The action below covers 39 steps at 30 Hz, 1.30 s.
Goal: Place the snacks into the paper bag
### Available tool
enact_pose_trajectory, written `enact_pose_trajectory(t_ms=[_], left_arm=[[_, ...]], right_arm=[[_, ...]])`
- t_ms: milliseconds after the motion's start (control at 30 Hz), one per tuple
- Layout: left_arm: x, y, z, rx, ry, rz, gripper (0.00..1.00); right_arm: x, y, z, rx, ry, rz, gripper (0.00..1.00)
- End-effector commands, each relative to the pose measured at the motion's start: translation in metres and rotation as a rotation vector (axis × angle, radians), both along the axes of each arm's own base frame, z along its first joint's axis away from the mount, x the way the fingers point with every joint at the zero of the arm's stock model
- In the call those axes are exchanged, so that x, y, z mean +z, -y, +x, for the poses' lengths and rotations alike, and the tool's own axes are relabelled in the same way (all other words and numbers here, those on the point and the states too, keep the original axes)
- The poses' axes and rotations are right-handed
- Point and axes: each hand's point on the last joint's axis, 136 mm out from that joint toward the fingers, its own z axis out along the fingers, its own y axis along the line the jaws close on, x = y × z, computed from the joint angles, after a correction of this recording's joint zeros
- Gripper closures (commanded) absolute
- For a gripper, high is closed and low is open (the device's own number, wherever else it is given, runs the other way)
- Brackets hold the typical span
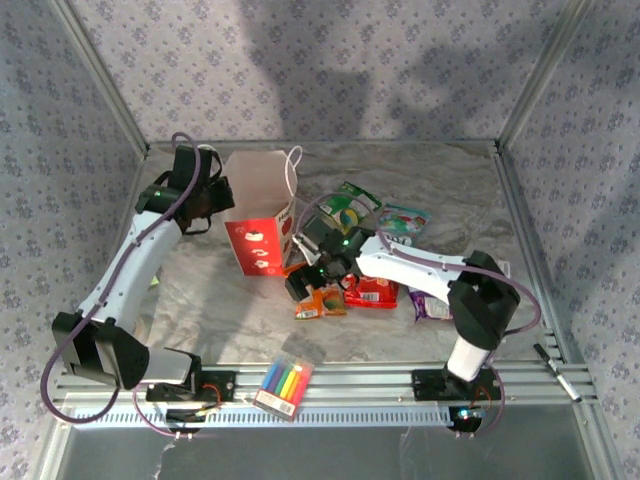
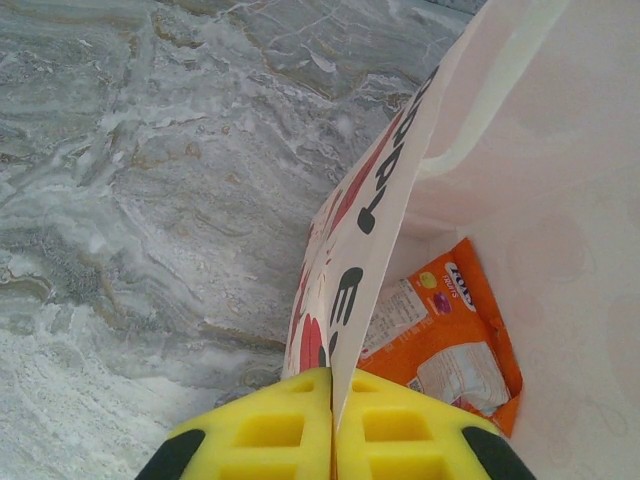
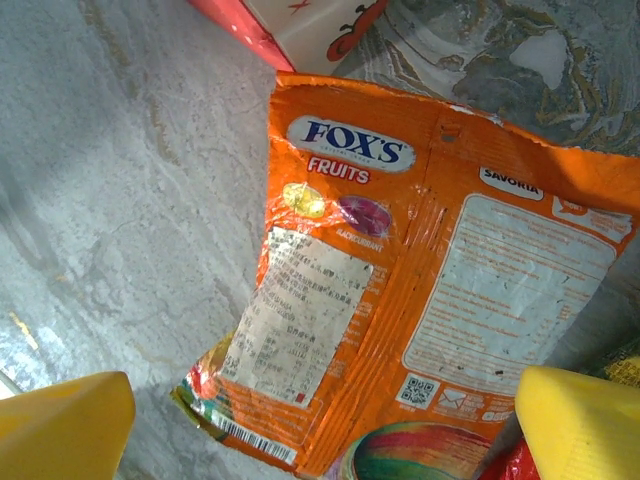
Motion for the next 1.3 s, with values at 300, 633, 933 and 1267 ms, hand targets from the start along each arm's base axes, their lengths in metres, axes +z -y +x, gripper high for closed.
enact_pose_trajectory(t_ms=[300,633,933,1267], left_arm=[[0.010,0.001,-0.009,-0.025,0.025,-0.022,0.92],[0.012,0.003,-0.013,-0.037,0.036,-0.035,0.92],[0.011,0.002,-0.016,-0.042,0.029,-0.030,0.92],[0.012,0.004,-0.016,-0.046,0.031,-0.035,0.92]], right_arm=[[-0.013,-0.009,-0.009,-0.026,0.077,-0.211,0.00],[-0.027,-0.010,-0.010,-0.022,0.133,-0.356,0.00],[-0.038,-0.007,-0.007,-0.033,0.168,-0.442,0.00],[-0.051,-0.002,-0.005,-0.049,0.184,-0.520,0.00]])
